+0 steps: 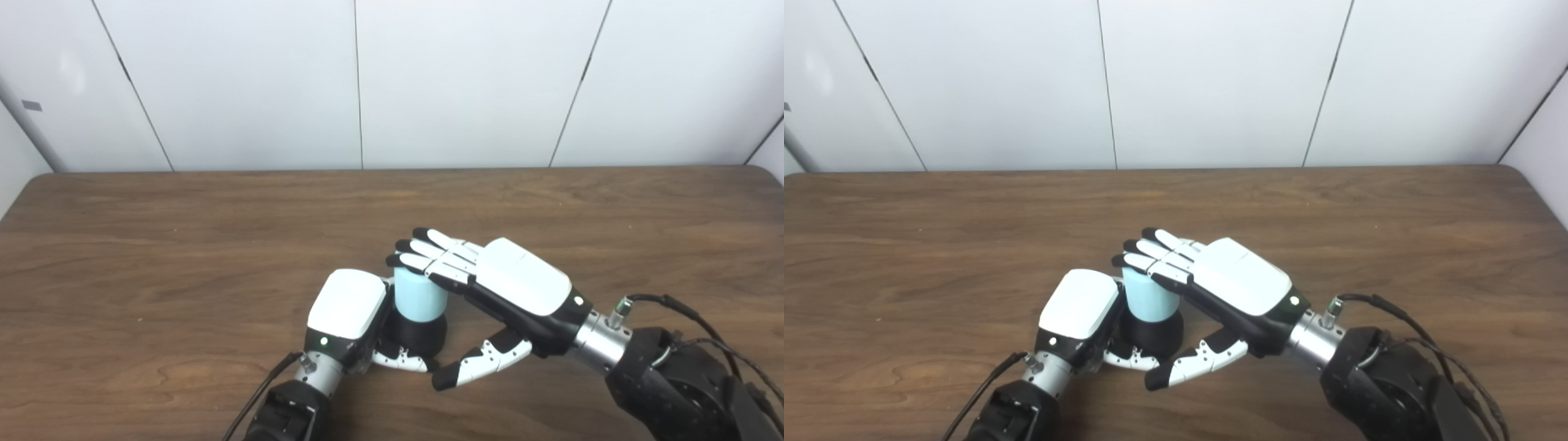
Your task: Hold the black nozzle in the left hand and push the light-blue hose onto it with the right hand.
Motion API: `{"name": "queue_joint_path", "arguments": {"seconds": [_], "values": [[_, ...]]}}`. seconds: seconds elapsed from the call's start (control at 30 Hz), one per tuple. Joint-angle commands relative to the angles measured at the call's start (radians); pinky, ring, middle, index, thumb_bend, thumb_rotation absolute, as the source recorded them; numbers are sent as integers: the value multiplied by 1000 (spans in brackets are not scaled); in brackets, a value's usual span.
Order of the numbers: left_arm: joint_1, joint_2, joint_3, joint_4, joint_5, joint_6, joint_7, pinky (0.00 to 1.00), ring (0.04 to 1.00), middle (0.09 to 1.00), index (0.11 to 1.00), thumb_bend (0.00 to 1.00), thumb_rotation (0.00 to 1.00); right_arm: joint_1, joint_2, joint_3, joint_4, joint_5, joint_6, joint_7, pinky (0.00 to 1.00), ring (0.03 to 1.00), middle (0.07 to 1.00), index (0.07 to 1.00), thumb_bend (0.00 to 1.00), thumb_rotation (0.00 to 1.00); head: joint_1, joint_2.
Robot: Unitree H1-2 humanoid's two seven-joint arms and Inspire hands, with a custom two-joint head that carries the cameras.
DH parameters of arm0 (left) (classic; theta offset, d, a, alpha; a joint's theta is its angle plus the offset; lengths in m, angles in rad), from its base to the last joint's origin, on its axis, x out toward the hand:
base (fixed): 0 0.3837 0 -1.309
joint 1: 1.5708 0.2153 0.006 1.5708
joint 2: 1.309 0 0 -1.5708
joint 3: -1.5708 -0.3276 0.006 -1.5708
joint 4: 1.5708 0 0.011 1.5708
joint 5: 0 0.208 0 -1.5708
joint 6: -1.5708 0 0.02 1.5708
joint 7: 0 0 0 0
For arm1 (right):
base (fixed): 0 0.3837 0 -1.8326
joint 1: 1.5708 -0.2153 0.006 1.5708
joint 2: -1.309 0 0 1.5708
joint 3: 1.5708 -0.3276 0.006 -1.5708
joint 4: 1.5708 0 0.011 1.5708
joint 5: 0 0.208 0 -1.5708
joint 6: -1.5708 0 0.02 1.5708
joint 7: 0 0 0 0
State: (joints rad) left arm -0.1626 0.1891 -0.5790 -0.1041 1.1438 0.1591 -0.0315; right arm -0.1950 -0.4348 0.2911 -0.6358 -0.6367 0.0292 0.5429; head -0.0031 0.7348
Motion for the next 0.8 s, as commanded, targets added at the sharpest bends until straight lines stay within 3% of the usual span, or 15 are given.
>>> {"name": "queue_joint_path", "arguments": {"seconds": [0.0,0.27,0.63,0.77], "values": [[34,5,-32,25,1,-11,-77,310,402,409,522,517,0,-32,3,-38,-33,21,38,11,920,994,954,935,623,1000,-2,0],[32,4,-33,29,5,-7,-84,319,409,413,522,518,0,-49,63,-109,-73,63,65,-23,915,975,940,925,575,1000,-2,-2],[36,5,-26,23,-6,-12,-79,295,393,405,519,517,0,-20,105,-136,-65,0,71,-45,857,962,958,959,551,1000,0,1],[36,7,-23,18,-12,-14,-82,385,487,455,520,520,0,-15,105,-139,-62,1,77,-43,857,968,963,961,548,1000,0,1]]}}
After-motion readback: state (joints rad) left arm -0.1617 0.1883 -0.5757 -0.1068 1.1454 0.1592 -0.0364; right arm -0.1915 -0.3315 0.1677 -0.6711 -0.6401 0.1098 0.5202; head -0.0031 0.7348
